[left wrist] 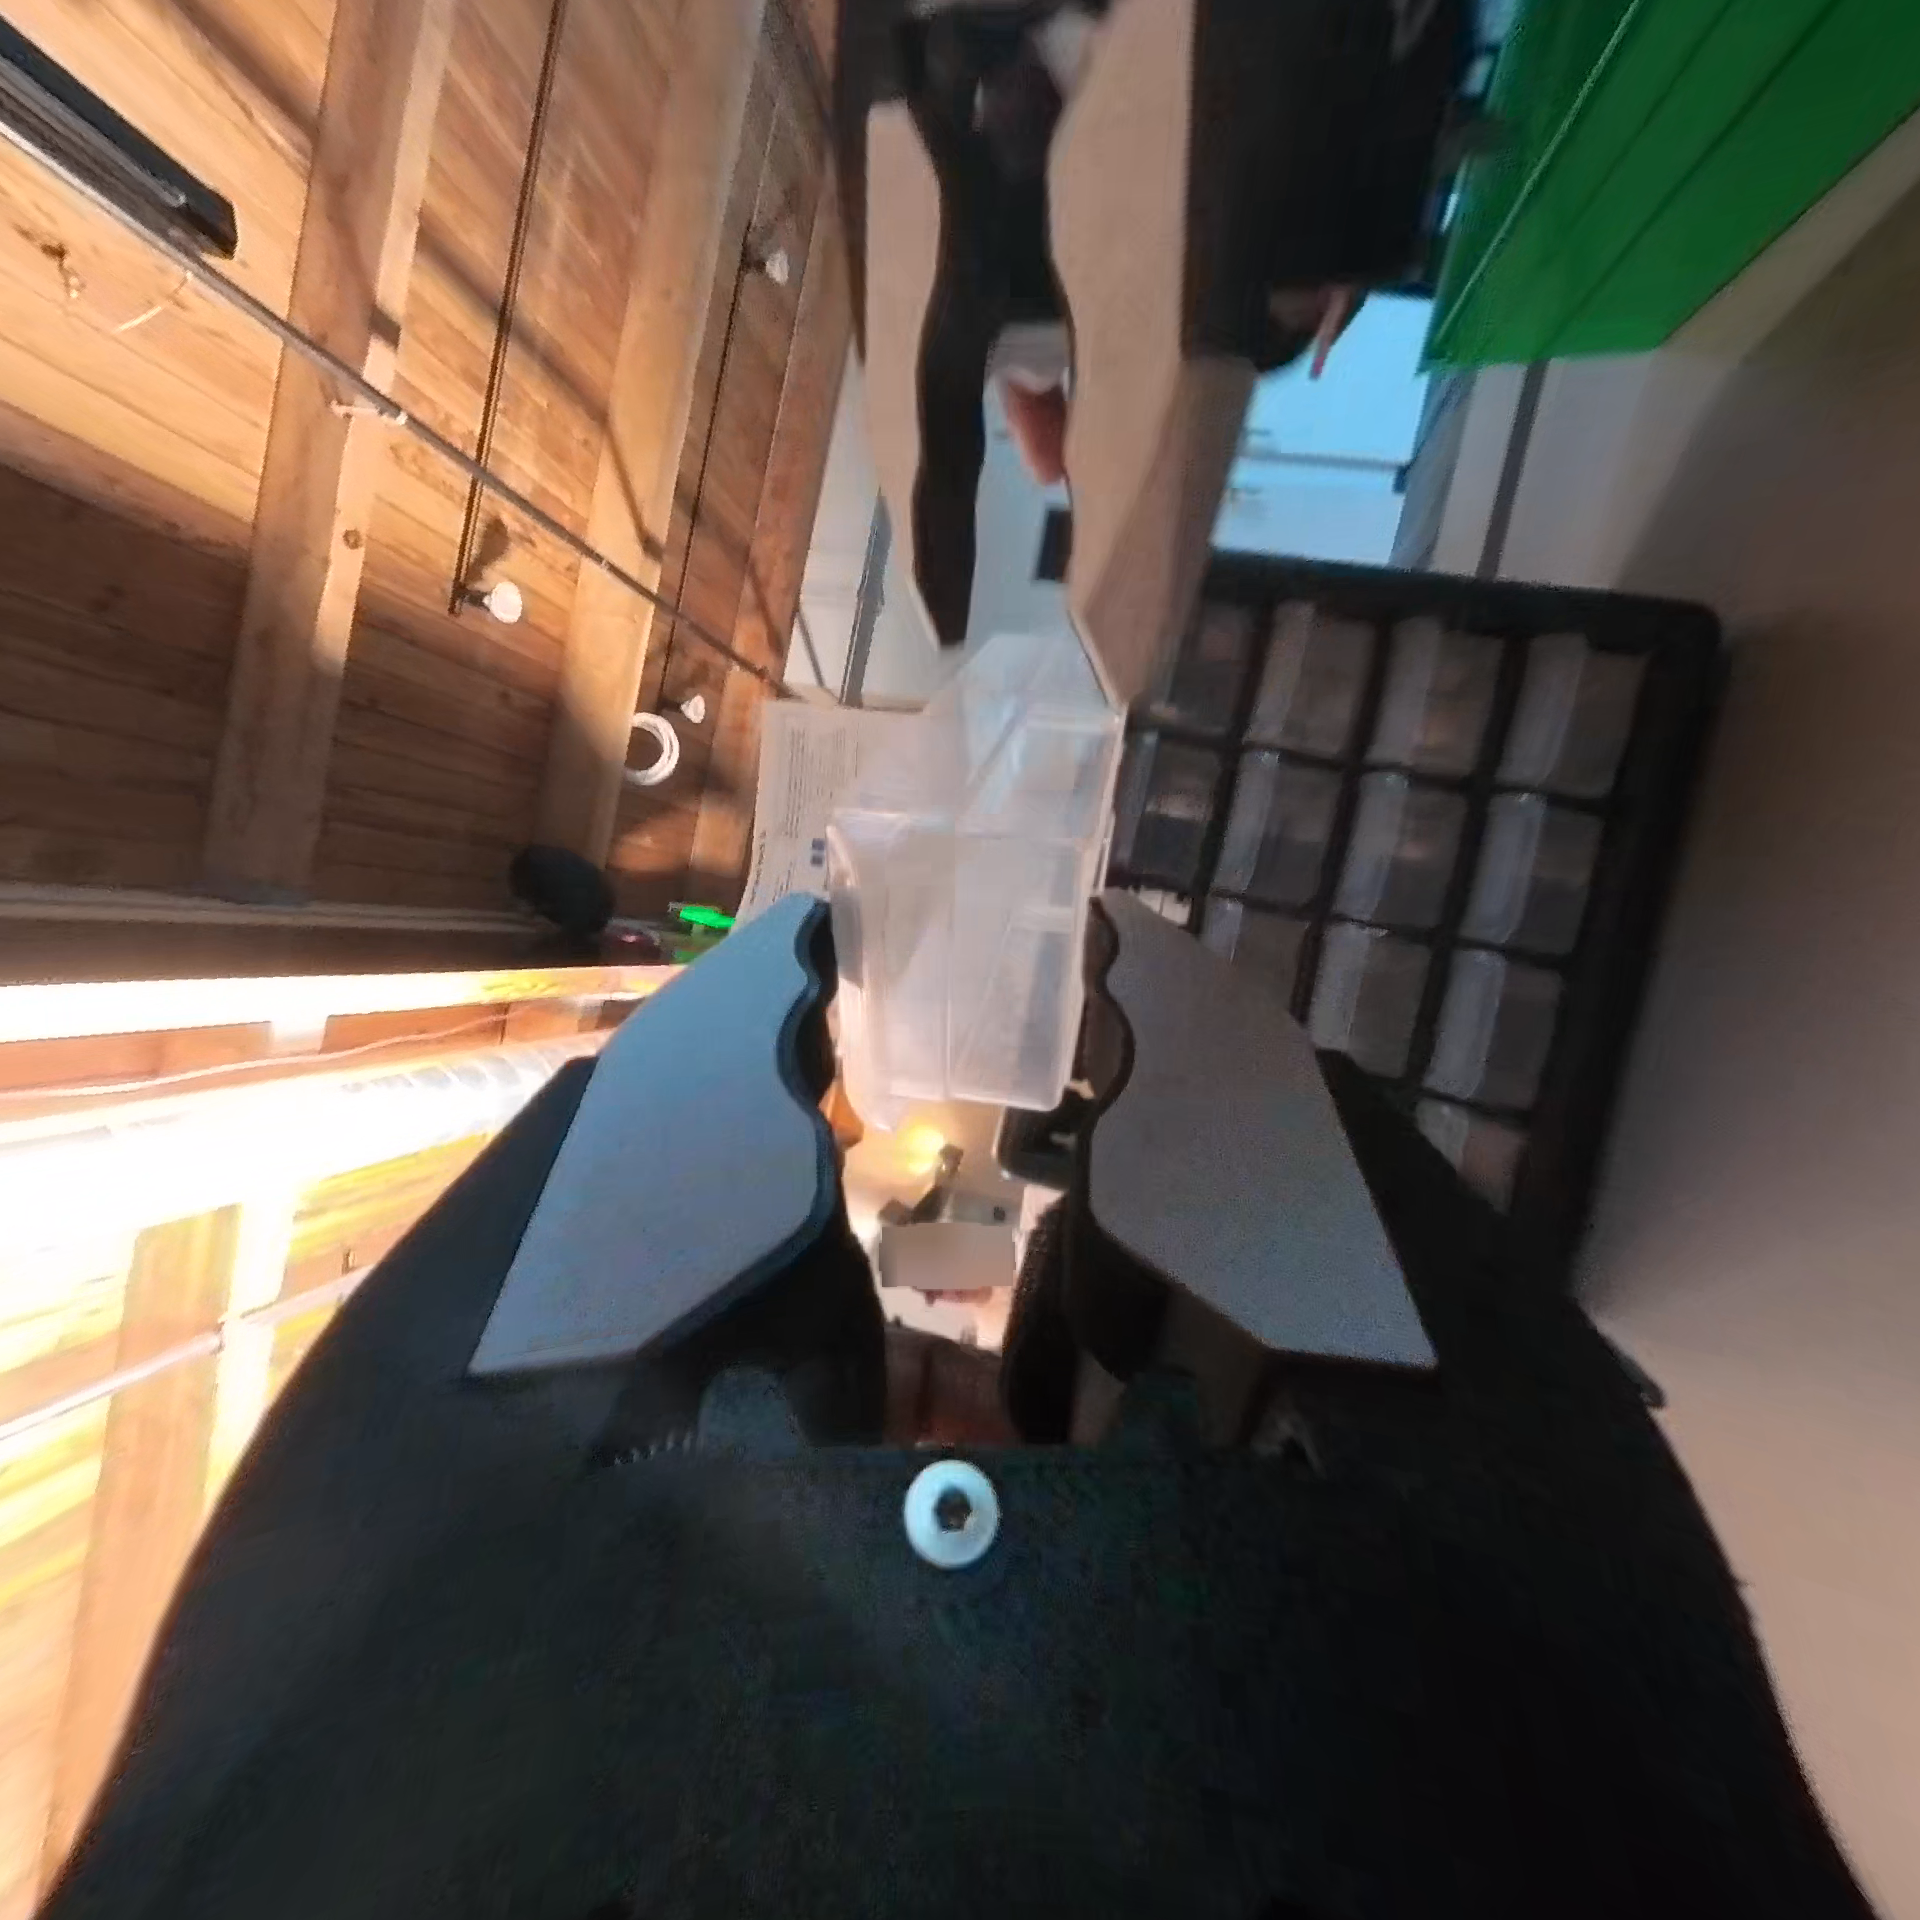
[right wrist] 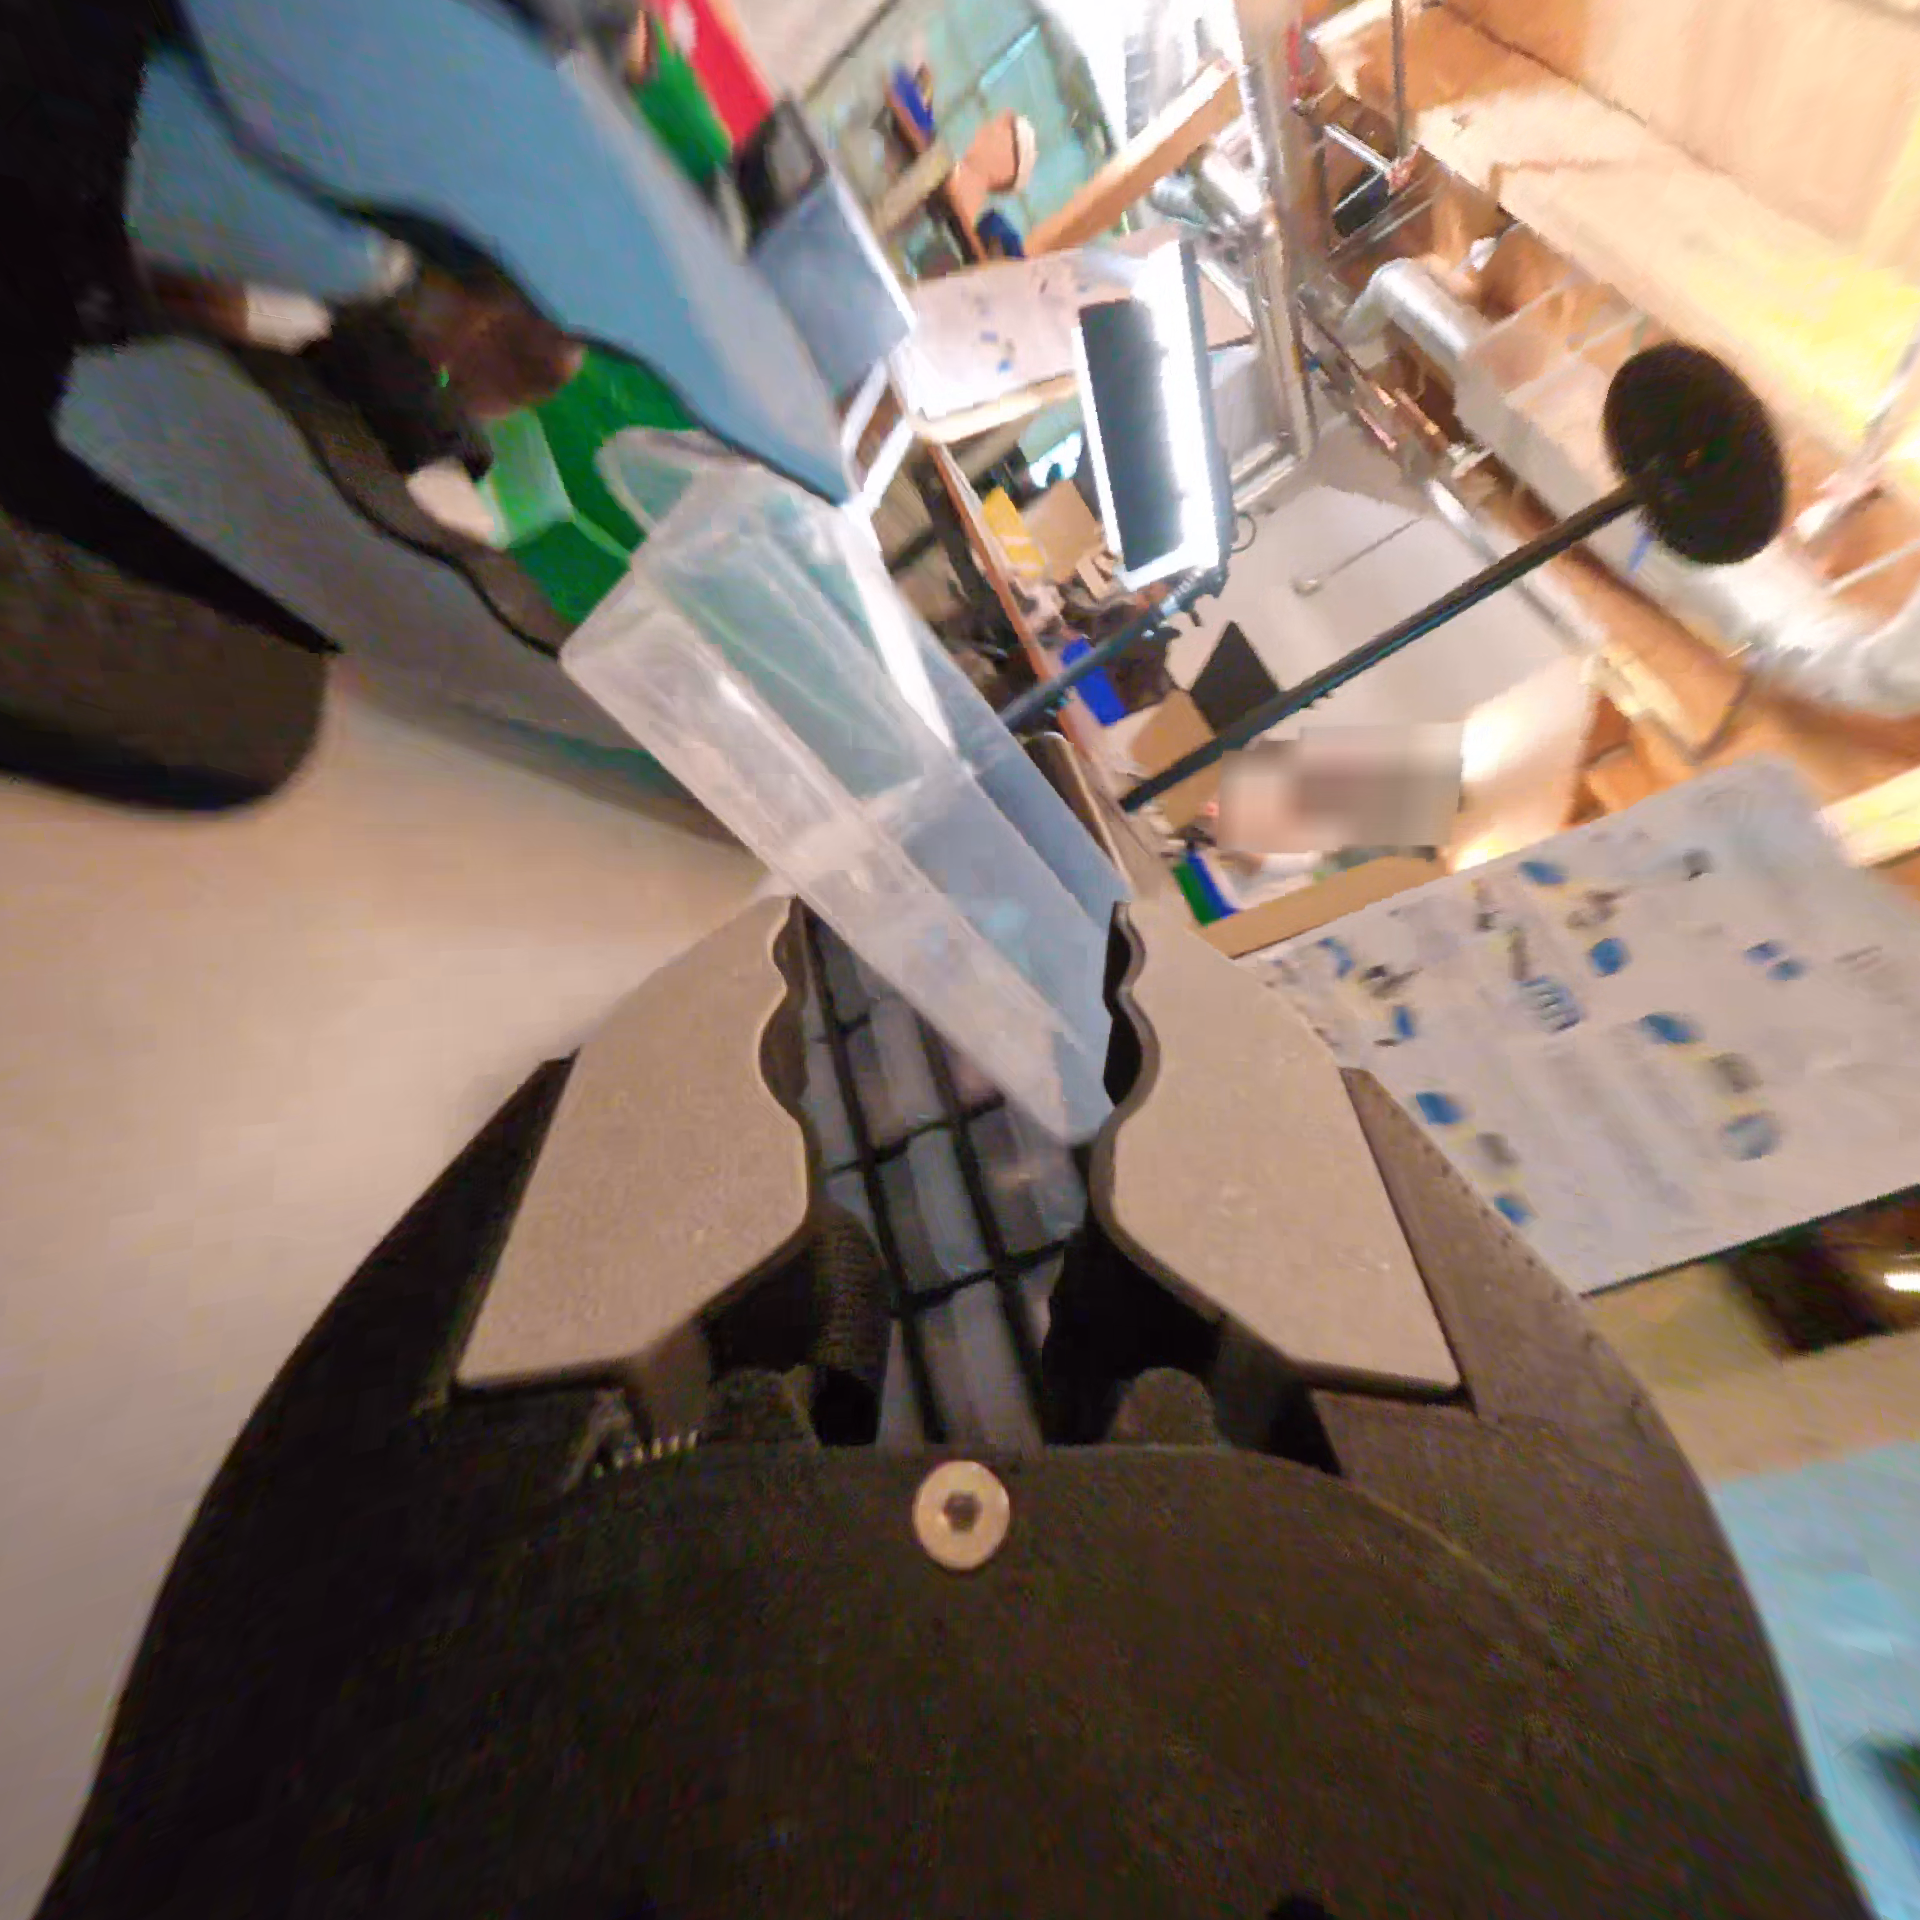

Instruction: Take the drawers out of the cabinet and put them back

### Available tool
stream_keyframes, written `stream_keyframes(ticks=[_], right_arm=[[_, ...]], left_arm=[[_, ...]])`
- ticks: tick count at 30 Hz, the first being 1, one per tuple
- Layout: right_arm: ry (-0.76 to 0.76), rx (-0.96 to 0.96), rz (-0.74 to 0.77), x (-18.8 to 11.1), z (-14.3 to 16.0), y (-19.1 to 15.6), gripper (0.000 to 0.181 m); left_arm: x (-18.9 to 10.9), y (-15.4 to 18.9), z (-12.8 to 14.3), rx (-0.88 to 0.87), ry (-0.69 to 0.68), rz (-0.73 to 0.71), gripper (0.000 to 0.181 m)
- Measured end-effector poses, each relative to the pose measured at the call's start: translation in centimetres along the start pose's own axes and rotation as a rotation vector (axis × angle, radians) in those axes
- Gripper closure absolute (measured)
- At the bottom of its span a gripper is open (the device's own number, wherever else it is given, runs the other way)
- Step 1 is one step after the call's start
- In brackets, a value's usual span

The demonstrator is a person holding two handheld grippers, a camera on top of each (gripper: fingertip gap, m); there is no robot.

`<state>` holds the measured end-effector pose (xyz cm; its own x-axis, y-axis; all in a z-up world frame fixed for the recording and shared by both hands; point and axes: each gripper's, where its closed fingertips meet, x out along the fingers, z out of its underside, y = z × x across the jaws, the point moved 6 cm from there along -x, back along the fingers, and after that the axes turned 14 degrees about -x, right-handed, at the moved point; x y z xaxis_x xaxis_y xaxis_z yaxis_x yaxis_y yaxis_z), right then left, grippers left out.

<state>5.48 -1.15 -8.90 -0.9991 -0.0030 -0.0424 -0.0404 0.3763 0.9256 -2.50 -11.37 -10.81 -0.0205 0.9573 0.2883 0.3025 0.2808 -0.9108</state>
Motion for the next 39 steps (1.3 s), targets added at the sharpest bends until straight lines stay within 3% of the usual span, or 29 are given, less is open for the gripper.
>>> stream_keyframes(ticks=[4,6,8,10,12,16,22,28,39], right_arm=[[0.08,0.283,0.081,-1.2,2.5,3.8,0.135],[-0.066,0.466,0.101,-1.3,4.9,5.9,0.165],[-0.246,0.695,-0.059,-0.9,7.3,6.7,0.18],[-0.281,0.816,-0.165,-0.4,8.5,8.1,0.181],[-0.304,0.841,-0.168,0.3,9.8,10.0,0.181],[-0.496,0.835,-0.211,2.4,13.4,12.0,0.181],[-0.708,0.894,-0.502,4.6,16.2,11.5,0.181],[-0.754,0.923,-0.622,5.2,16.4,12.0,0.181],[-0.752,0.884,-0.581,5.1,16.2,11.8,0.181]], left_arm=[[0.0,-0.7,1.4,0.014,-0.092,-0.045,0.136],[0.0,-0.6,1.9,0.056,-0.153,-0.064,0.136],[0.1,-0.5,2.2,0.099,-0.2,-0.079,0.136],[0.3,-0.2,2.3,0.13,-0.246,-0.077,0.136],[0.5,0.0,2.3,0.164,-0.29,-0.071,0.136],[0.6,0.7,1.6,0.173,-0.349,-0.017,0.135],[1.4,0.8,1.0,0.182,-0.373,0.031,0.135],[2.9,0.9,1.2,0.151,-0.415,0.053,0.135],[4.9,1.1,0.8,0.137,-0.475,0.087,0.136]])
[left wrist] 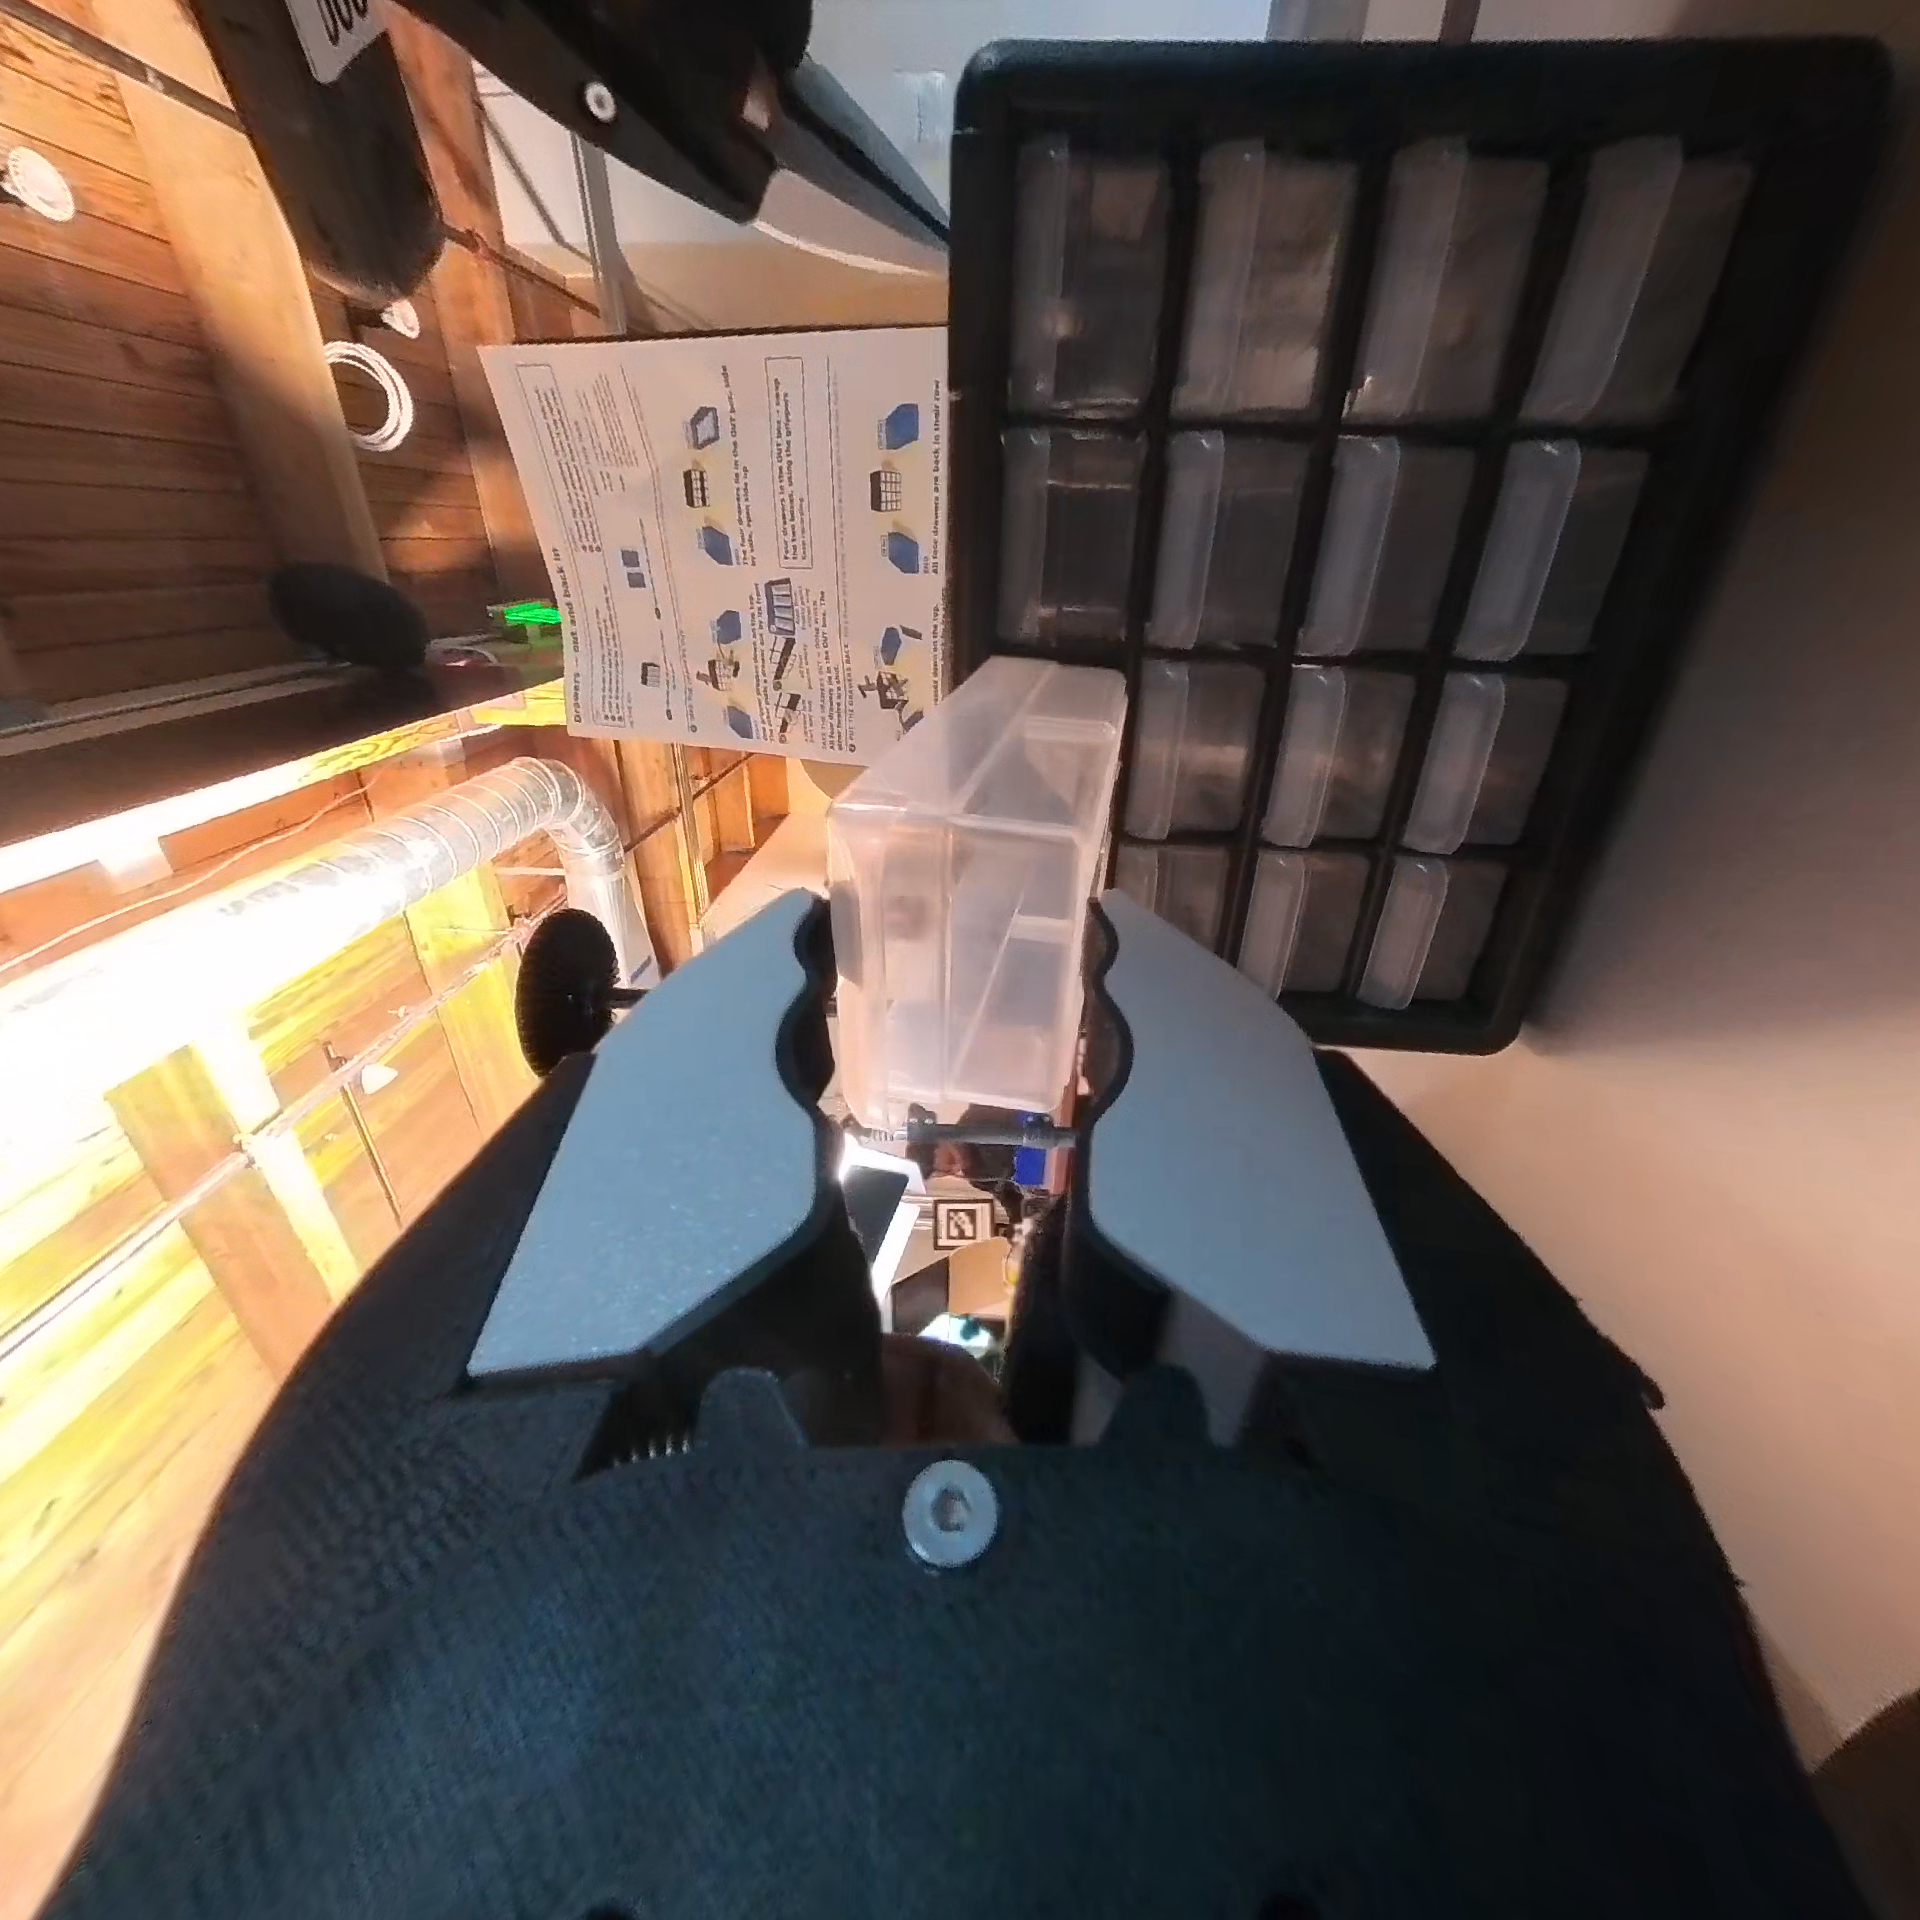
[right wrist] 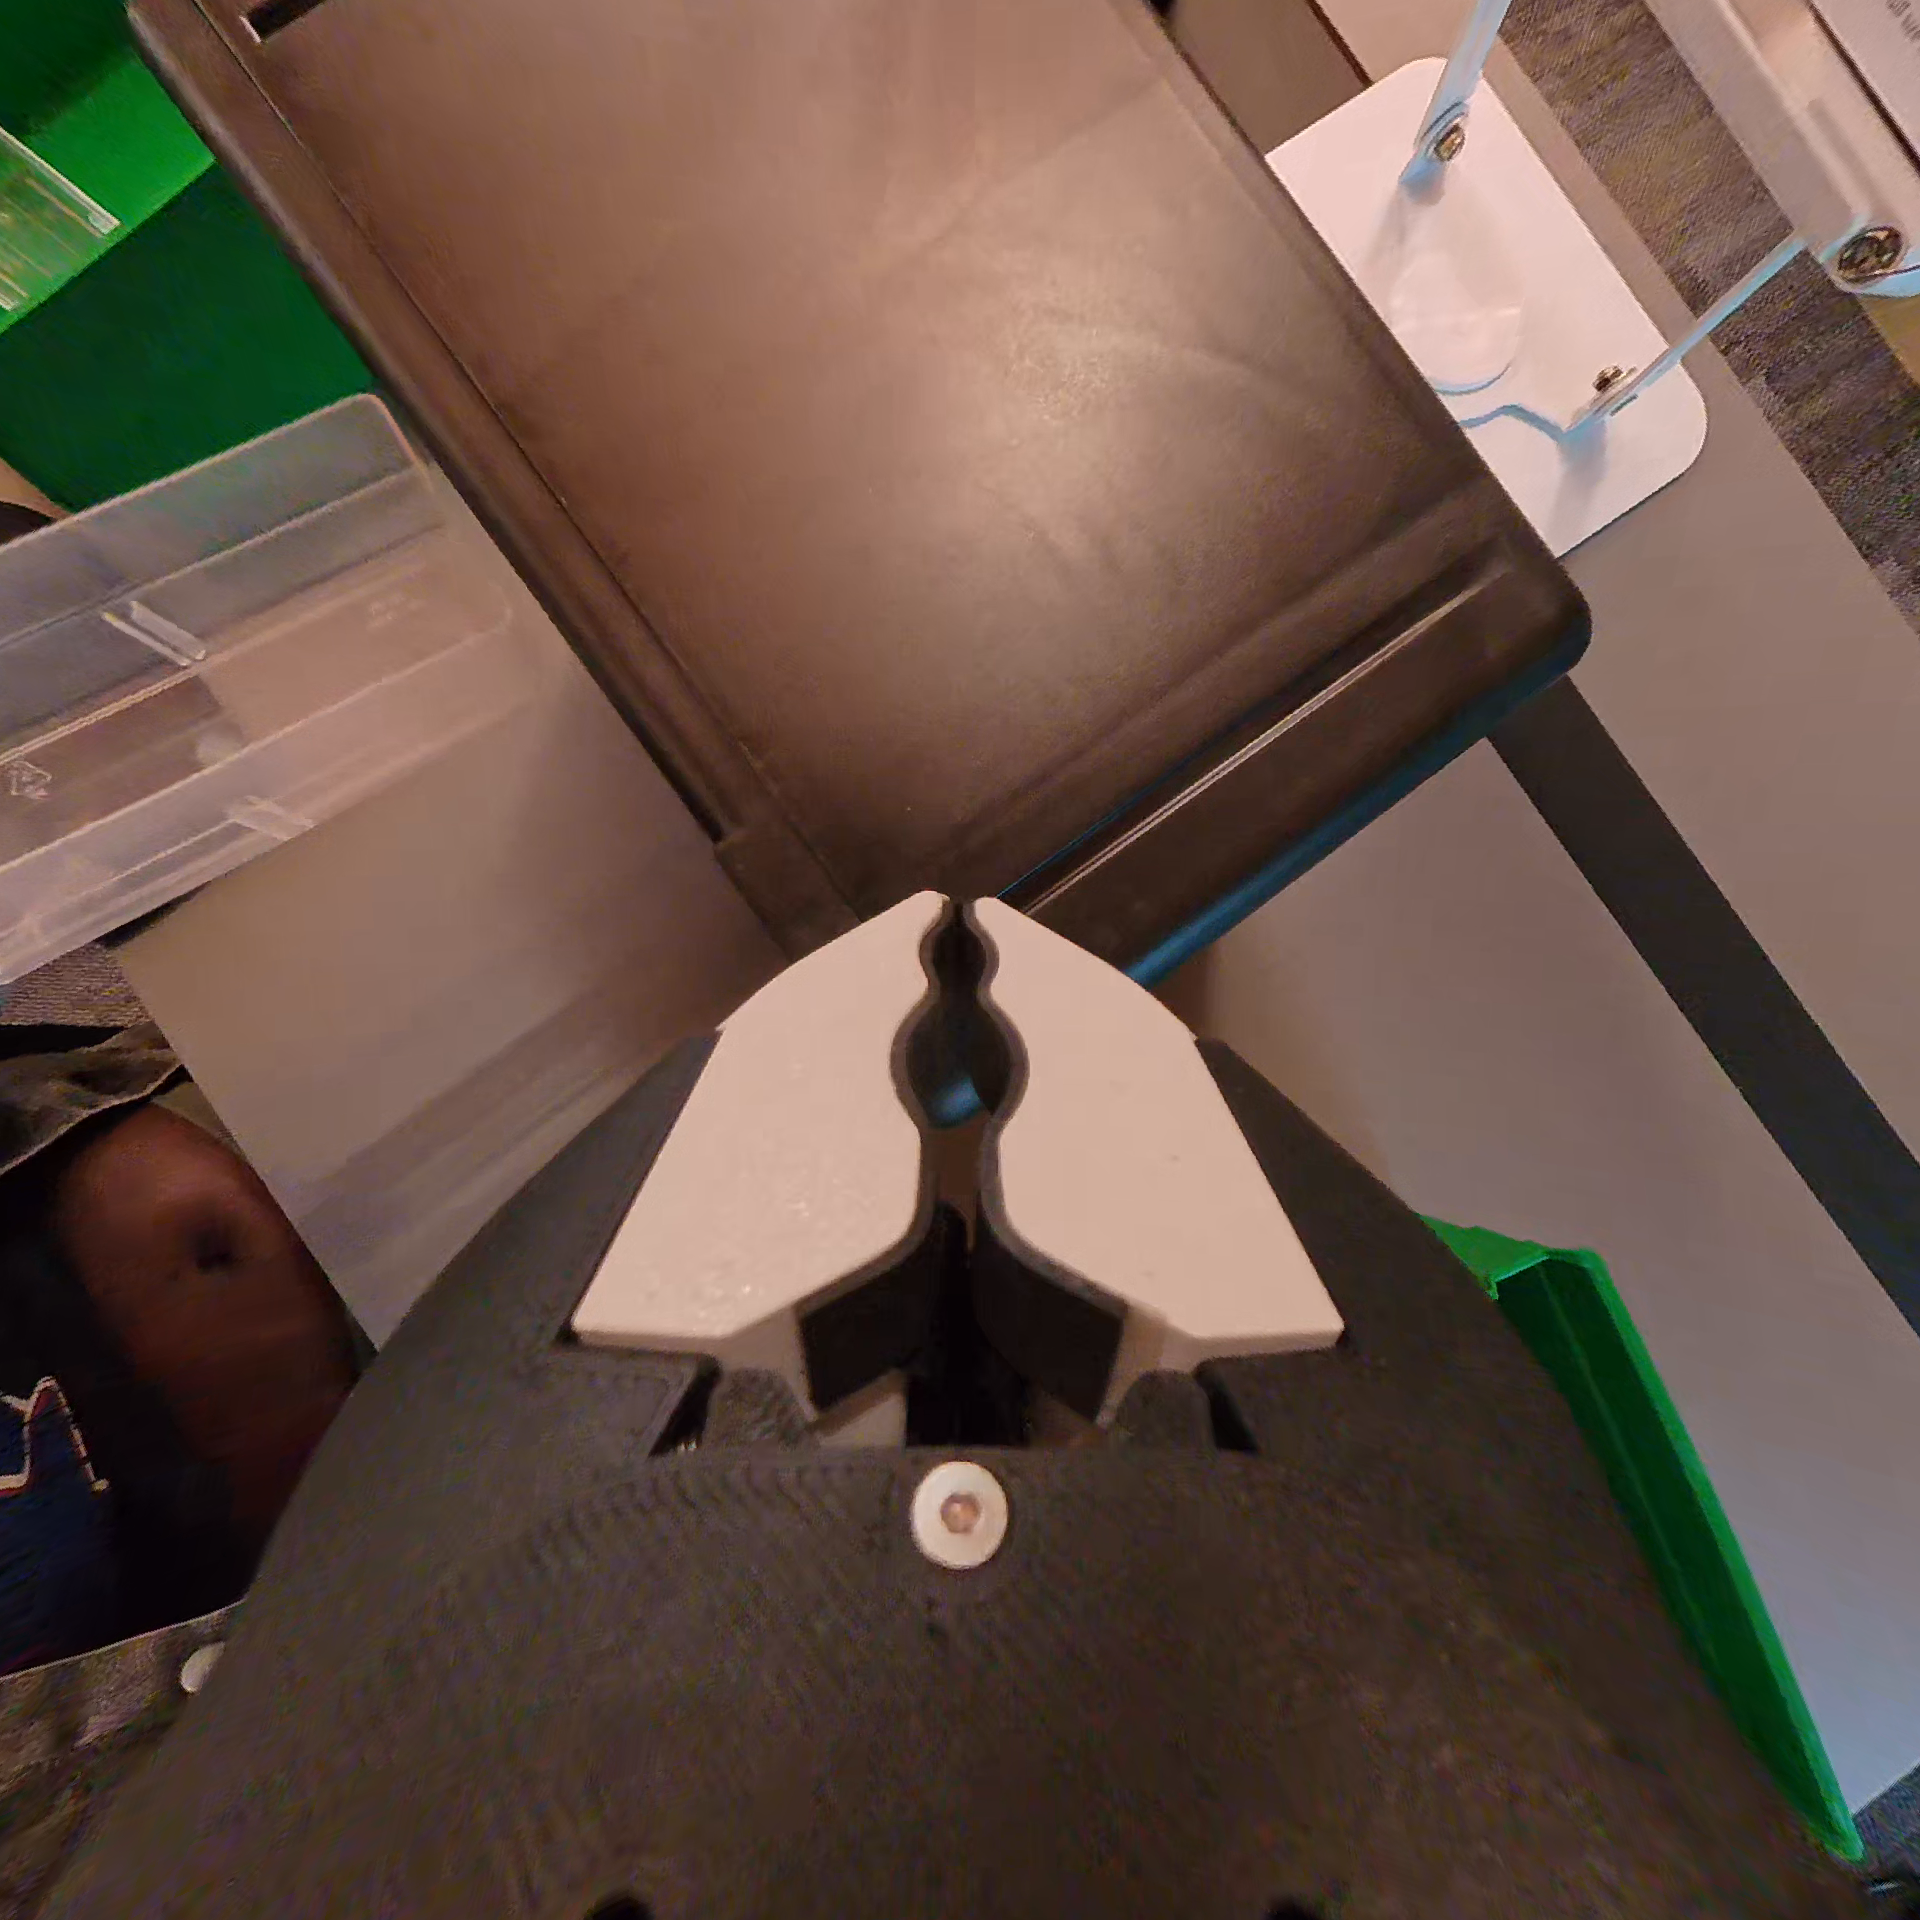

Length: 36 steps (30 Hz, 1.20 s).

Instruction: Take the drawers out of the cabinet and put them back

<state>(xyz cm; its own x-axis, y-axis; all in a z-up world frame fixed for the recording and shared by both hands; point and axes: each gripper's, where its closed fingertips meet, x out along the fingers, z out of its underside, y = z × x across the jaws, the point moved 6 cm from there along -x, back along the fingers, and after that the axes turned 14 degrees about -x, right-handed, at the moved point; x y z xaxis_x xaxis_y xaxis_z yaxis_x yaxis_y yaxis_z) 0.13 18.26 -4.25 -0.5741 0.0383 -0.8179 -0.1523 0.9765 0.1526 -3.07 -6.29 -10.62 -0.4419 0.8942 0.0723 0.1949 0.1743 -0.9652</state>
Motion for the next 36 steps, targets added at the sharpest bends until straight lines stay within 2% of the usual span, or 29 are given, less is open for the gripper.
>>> stream_keyframes(ticks=[13,26,31,36], right_arm=[[-0.007,-0.022,0.024,0.0,-0.1,-0.1,0.181],[-0.006,-0.04,0.054,0.1,-0.2,-0.1,0.181],[-0.013,-0.053,0.074,0.1,-0.3,-0.2,0.181],[-0.016,-0.059,0.081,0.1,-0.3,-0.2,0.181]], left_arm=[[2.2,0.7,0.0,0.026,-0.047,-0.008,0.135],[3.5,1.5,-0.1,0.055,-0.022,-0.042,0.135],[5.6,2.2,1.5,0.081,-0.043,-0.085,0.136],[7.3,2.2,1.0,0.074,-0.032,-0.058,0.136]])
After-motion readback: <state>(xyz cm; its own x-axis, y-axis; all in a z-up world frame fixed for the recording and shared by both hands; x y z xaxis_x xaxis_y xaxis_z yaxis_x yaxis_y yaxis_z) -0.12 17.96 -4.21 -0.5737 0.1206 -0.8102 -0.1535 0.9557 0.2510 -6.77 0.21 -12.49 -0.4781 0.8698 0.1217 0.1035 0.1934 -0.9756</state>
